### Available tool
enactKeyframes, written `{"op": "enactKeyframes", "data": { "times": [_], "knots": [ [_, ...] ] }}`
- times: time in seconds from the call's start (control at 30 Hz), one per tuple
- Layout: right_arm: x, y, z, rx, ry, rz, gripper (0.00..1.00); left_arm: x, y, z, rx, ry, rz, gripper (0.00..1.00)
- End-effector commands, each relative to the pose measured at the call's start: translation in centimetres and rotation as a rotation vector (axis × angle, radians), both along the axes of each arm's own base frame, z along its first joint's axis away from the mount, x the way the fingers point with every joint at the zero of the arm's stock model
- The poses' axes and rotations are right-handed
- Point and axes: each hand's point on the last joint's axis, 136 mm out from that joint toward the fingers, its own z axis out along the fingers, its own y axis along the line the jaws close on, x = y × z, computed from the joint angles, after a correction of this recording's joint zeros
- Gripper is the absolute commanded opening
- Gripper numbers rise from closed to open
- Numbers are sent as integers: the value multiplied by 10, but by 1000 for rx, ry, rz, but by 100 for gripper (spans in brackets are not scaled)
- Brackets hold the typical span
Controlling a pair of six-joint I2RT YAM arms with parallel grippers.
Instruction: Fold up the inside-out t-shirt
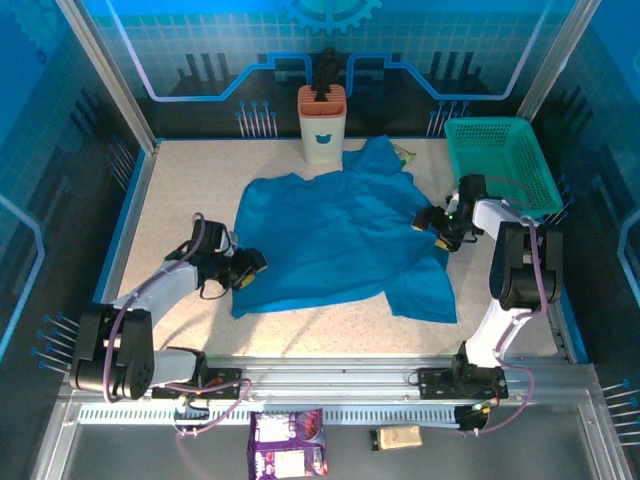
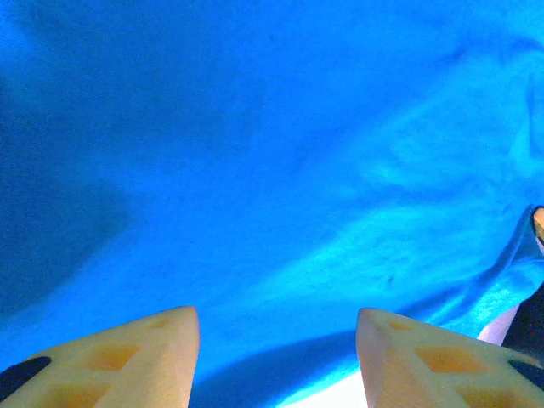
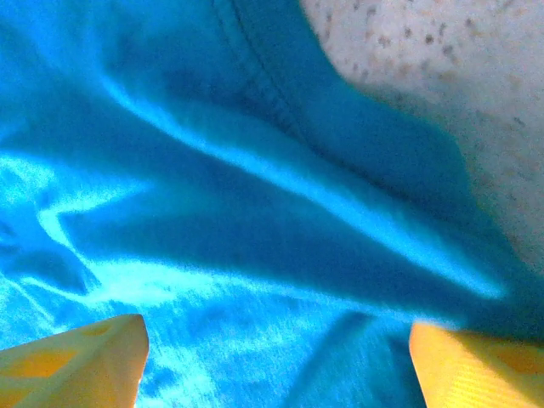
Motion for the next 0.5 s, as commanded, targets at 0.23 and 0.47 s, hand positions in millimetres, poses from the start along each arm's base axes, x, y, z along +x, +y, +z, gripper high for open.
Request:
{"op": "enactKeyframes", "data": {
  "times": [0.23,0.47],
  "knots": [
    [-80,62,64,-33,-35,202,82,0,-31,0,4,19,-88,53],
    [-130,72,5,78,83,103,86,18,-34,-7,43,27,-83,53]
  ]
}}
